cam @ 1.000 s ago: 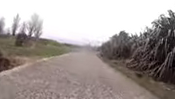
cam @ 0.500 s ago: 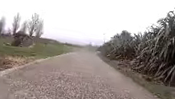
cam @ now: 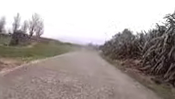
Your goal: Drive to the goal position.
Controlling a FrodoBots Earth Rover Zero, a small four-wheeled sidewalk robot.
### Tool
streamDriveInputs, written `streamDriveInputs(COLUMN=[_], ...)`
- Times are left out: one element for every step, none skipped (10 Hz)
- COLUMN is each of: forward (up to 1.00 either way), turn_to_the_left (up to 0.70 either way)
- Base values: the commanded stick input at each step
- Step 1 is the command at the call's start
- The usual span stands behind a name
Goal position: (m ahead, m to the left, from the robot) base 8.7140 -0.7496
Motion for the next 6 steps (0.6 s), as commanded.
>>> streamDriveInputs(forward=[0.85,0.85,0.85,0.85,0.85,0.85], turn_to_the_left=[0.00,0.00,0.00,0.00,0.00,0.00])
